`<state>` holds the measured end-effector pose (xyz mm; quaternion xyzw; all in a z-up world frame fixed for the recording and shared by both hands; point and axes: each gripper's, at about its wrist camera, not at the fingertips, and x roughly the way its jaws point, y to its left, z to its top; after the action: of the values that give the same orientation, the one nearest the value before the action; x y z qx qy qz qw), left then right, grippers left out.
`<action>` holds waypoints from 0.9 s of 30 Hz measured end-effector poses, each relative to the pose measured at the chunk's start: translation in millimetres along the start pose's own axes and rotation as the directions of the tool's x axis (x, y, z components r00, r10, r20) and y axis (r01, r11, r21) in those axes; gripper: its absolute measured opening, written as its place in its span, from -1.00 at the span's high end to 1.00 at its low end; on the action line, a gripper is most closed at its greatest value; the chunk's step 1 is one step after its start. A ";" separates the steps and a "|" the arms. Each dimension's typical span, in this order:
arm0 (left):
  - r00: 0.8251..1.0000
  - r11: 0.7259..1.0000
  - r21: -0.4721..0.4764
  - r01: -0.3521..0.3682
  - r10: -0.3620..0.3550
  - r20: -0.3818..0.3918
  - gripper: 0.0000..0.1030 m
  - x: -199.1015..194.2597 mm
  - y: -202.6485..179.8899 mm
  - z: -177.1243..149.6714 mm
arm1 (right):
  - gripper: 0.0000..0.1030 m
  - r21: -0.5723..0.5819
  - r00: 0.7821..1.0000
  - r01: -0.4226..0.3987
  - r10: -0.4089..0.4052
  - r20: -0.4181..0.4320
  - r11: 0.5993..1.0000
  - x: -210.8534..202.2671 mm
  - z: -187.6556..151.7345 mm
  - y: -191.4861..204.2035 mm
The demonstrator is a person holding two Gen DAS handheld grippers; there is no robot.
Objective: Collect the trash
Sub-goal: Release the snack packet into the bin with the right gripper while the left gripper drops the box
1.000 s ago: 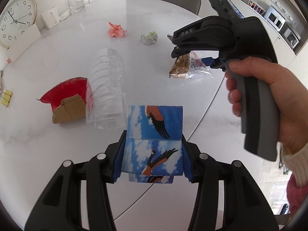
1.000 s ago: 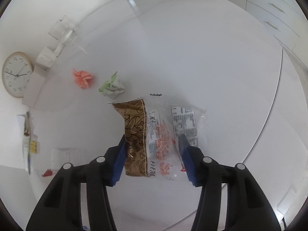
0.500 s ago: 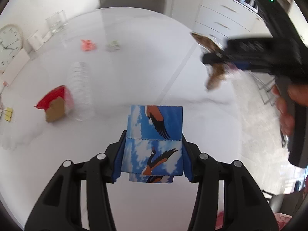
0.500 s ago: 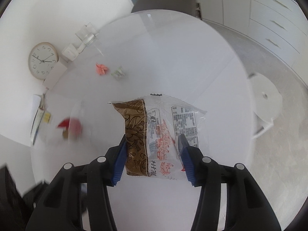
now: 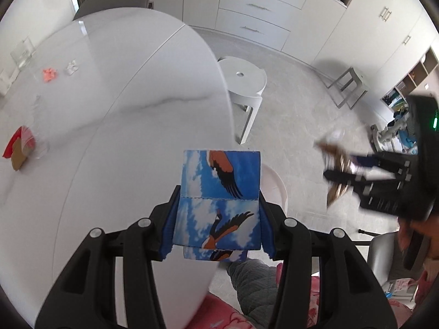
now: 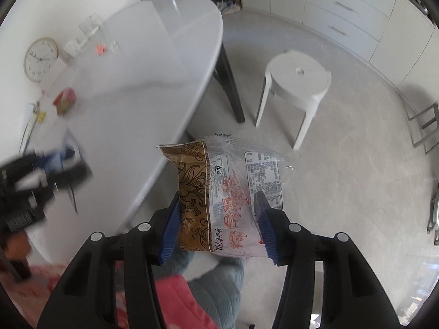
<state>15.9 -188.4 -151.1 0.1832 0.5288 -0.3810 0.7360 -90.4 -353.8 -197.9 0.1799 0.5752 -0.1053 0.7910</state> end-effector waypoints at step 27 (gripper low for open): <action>1.000 1.000 0.025 0.007 -0.007 -0.009 0.06 7.8 -65.6 -4.2 | -0.95 -0.085 0.995 0.087 -0.082 0.062 0.993 -9.0 -28.6 -49.9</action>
<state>-35.1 -230.6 -151.1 0.1923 0.5277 -0.3893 0.7301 -136.8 -388.2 -205.3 0.1173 0.5630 -0.1187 0.8095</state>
